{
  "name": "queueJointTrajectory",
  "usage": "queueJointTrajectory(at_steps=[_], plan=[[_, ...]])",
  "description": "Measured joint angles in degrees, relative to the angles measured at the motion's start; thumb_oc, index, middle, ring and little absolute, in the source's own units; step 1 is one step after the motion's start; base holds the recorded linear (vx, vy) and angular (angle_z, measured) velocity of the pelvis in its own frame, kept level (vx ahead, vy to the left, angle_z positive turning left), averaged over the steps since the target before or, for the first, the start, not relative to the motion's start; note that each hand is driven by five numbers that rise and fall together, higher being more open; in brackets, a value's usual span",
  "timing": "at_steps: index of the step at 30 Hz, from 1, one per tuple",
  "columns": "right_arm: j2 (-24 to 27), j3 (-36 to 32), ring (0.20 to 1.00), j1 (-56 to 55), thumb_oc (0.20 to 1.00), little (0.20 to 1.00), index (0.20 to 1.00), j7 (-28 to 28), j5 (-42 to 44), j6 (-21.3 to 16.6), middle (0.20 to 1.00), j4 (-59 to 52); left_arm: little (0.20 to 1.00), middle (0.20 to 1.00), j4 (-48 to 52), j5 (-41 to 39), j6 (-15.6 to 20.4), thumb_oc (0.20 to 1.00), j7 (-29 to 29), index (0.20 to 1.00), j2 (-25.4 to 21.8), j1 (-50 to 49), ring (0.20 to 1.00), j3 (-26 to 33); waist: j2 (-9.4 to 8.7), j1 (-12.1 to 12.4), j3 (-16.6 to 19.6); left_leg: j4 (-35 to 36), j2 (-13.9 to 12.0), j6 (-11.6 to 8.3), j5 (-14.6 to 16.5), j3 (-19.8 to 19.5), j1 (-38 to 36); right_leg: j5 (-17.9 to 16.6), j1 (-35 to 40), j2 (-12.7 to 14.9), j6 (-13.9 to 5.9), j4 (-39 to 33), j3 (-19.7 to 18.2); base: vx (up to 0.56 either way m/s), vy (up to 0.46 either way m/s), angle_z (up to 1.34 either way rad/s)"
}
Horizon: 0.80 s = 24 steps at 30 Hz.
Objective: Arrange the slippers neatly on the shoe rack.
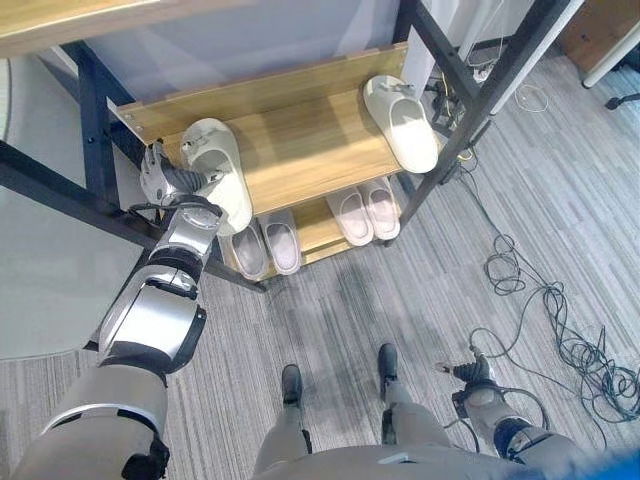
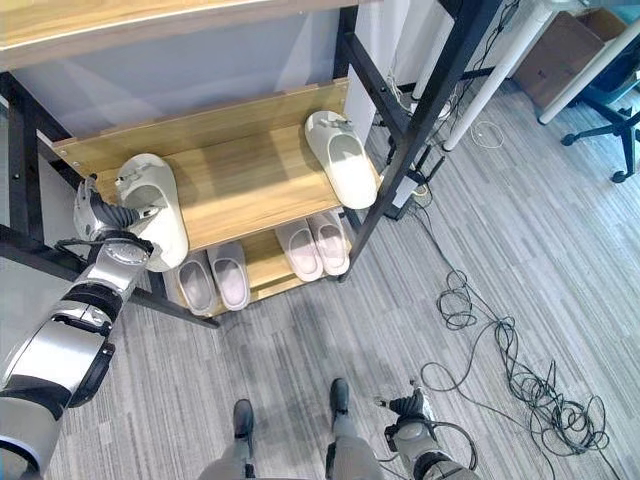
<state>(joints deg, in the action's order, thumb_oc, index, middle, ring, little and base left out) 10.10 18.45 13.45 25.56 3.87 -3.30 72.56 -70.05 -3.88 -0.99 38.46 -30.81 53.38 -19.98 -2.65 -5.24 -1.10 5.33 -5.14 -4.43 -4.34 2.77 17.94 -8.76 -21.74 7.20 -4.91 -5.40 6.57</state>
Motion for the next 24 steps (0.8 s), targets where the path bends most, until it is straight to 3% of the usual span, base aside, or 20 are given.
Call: queueJointTrajectory(at_steps=[1,2,3,13,17,21,24], plan=[[-0.01,0.02,1.000,0.34,1.000,1.000,1.000,-0.01,-0.01,-0.04,1.000,-0.10,0.680,0.680,0.00,0.00,0.00,0.680,-0.10,0.680,0.02,0.00,0.680,-0.04,0.00,0.03,0.00,0.00,0.02,-0.01,-0.05,-0.04,-0.01,0.00,0.05,0.03,0.00,0.00,0.08,-0.01,0.007,0.05],[-0.01,0.02,1.000,0.36,1.000,1.000,1.000,-0.02,-0.01,0.02,1.000,-0.05,0.241,0.241,-0.03,-0.01,0.00,0.241,-0.45,0.241,0.13,-0.01,0.241,-0.07,0.02,0.04,-0.02,0.01,0.05,-0.03,-0.09,-0.04,0.00,-0.01,0.05,0.06,0.01,-0.01,0.08,0.00,0.000,0.00],[0.02,0.02,1.000,0.17,1.000,1.000,1.000,-0.05,0.00,0.08,1.000,0.65,0.200,0.200,-0.05,-0.02,0.05,0.200,-0.55,0.200,0.37,0.14,0.200,-0.11,0.03,-0.05,-0.09,0.01,0.06,-0.04,-0.10,0.00,0.16,-0.01,-0.14,0.06,0.01,-0.01,0.10,0.00,0.000,0.00],[0.11,0.01,1.000,0.27,1.000,1.000,1.000,-0.21,0.05,0.51,1.000,1.03,0.200,0.200,2.59,0.74,-0.08,0.200,0.50,0.200,7.50,4.24,0.200,-3.08,1.49,-0.42,-2.35,0.01,-0.25,-0.04,-0.11,0.56,-0.01,-0.03,-0.32,-0.17,0.01,-0.04,-0.16,0.02,-0.031,-0.03],[0.22,-0.22,1.000,0.27,1.000,1.000,1.000,-0.21,0.05,0.54,1.000,-0.37,0.200,0.200,10.07,1.19,-0.86,0.200,0.60,0.200,10.55,3.90,0.200,-4.46,3.60,-1.42,-4.57,0.00,-1.43,-0.06,-0.12,1.62,-1.39,-0.01,0.45,-1.23,-0.01,-0.04,-0.35,0.08,-0.137,-0.14],[0.35,-1.52,1.000,-0.80,1.000,1.000,1.000,-0.14,0.03,0.62,1.000,-1.92,0.200,0.200,23.22,1.27,-0.79,0.200,2.28,0.200,12.79,-9.98,0.200,0.34,4.56,-0.55,-4.72,0.03,-2.64,-0.17,-0.18,2.88,-8.81,1.86,7.60,-2.48,0.84,-0.31,-0.14,0.05,-0.142,-0.08],[1.95,-1.54,1.000,-0.32,1.000,1.000,1.000,-0.13,-0.12,0.71,1.000,-2.54,0.200,0.200,28.62,1.28,-0.70,0.200,3.85,0.200,13.75,-16.78,0.200,1.94,6.67,1.73,-3.77,0.02,-4.39,-0.23,-0.22,2.94,-9.61,2.57,9.25,-4.22,1.85,-0.29,1.72,0.02,-0.161,0.21]])
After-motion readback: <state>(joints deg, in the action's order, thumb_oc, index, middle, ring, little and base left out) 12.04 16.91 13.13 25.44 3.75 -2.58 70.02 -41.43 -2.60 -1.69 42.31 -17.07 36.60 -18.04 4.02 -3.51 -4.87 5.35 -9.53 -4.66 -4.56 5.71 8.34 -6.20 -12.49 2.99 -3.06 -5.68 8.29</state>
